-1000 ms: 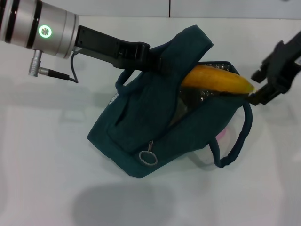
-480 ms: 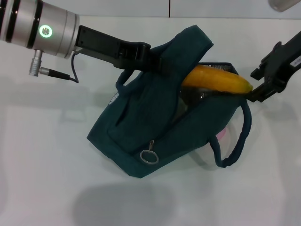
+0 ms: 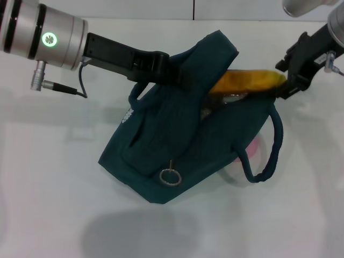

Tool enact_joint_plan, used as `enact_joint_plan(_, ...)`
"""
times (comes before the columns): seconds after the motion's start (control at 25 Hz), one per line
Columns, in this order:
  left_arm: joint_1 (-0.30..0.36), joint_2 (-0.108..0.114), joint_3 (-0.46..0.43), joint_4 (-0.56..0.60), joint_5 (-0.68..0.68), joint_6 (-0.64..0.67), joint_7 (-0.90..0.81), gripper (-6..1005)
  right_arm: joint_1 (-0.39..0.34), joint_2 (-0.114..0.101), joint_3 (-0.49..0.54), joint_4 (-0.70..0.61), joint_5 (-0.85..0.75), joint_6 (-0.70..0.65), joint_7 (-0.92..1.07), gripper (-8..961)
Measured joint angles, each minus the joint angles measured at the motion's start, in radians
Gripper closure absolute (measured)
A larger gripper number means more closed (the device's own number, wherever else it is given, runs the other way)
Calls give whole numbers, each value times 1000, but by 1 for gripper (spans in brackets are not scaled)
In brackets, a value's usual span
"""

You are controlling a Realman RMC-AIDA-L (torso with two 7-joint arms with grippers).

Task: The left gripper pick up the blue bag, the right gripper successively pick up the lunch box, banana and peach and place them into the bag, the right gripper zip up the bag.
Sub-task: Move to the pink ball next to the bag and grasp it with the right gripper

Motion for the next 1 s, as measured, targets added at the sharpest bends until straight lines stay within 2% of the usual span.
enact_joint_plan(0.28,8,1,0,-1,-1,1,0,942,-1,4,-18,-9,12,74,-7,367)
enact_joint_plan(0.48,8,1,0,-2,-1,1,2,942,-36,6,-40,-73,40,98,-3,367)
enact_joint_plan(0.72,8,4,0,-23,-1,0,13,942,-83,-2,86,-176,125,-73,1,368)
enact_joint_plan(0.84,8,6,0,-26,4,-3,16,942,-119,-5,155,-208,90,-155,4,369)
enact_joint_plan(1.0,7,10,0,-26,6,-15,23,942,-185,-10,188,-192,46,-190,4,367)
